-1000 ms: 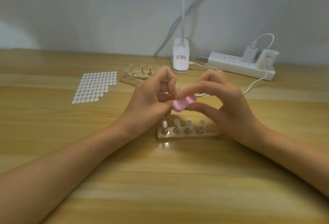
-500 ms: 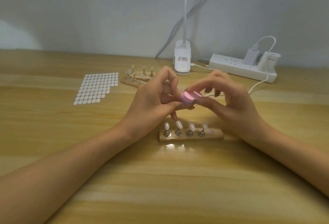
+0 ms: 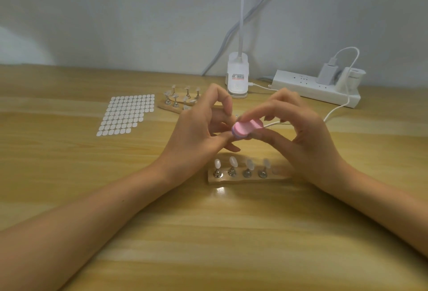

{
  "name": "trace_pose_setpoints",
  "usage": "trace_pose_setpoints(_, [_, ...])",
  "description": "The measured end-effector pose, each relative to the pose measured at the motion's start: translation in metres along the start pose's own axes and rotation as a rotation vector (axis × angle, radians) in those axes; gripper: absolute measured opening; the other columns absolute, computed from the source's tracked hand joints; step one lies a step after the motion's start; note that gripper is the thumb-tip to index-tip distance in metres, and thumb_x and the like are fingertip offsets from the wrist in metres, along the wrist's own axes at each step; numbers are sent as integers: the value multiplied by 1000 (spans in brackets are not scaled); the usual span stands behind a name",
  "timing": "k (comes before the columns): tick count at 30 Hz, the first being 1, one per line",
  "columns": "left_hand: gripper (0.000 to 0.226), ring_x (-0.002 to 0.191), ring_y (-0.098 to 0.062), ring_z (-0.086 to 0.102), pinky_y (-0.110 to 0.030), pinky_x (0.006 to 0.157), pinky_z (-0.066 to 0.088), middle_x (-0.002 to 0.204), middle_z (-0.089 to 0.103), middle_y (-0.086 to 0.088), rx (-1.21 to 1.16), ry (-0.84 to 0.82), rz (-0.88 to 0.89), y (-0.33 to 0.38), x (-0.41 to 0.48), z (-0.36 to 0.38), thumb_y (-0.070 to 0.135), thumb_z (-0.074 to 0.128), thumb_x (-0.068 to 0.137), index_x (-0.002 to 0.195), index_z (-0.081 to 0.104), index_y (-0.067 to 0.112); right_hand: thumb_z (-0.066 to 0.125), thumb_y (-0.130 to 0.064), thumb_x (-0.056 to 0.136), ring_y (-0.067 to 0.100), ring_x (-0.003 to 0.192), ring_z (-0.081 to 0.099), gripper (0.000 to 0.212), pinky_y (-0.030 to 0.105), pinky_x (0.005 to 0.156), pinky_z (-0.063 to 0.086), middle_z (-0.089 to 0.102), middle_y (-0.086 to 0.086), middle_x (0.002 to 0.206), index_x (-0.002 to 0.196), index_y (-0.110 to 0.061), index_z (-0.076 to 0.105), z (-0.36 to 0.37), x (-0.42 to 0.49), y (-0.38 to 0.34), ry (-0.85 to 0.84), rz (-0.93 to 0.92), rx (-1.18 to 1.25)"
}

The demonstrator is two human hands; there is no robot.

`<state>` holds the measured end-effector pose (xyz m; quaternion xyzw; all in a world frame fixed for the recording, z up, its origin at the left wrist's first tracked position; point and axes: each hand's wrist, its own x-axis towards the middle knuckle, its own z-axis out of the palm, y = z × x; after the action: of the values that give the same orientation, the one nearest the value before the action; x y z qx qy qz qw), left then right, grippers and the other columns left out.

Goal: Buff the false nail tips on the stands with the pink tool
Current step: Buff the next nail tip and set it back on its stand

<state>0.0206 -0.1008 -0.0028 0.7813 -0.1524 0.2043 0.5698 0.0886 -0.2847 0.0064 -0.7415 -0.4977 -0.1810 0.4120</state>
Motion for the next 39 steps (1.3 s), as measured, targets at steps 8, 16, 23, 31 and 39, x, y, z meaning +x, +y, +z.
trace_pose_setpoints(8, [40, 83, -21, 77, -32, 62, 62, 88, 76, -15, 21, 9, 22, 2, 0, 0, -5, 72, 87, 93, 38, 16, 67, -31, 88, 11, 93, 51, 15, 19, 82, 37, 60, -11, 93, 103, -29, 68, 1, -1, 0, -14, 16, 26])
trace_pose_setpoints(16, [41, 80, -19, 77, -32, 54, 59, 87, 76, -13, 36, 16, 32, 2, 0, 1, -6, 72, 88, 91, 38, 16, 68, -29, 87, 15, 90, 51, 16, 23, 80, 39, 60, -6, 91, 103, -27, 68, 2, -1, -1, 5, 11, 7])
trace_pose_setpoints(23, [39, 78, -18, 77, -29, 50, 55, 86, 76, -12, 50, 17, 32, 4, 0, 1, -4, 72, 87, 91, 38, 15, 67, -30, 88, 13, 91, 49, 16, 21, 79, 38, 60, -8, 92, 104, -29, 67, 2, 0, 0, 13, 14, -7])
trace_pose_setpoints(31, [39, 82, -19, 77, -30, 49, 53, 87, 77, -9, 46, 7, 25, 4, -1, 2, -3, 72, 88, 91, 38, 16, 66, -31, 88, 7, 91, 48, 15, 16, 79, 36, 59, -13, 92, 104, -29, 66, 0, 0, 2, 22, 21, -14])
trace_pose_setpoints(39, [38, 76, -14, 76, -27, 48, 53, 82, 76, -4, 27, 15, 24, 4, 0, 2, -6, 70, 88, 91, 38, 14, 67, -31, 88, 10, 89, 49, 15, 17, 78, 36, 58, -13, 91, 103, -27, 67, 0, 0, 2, 32, 26, -16])
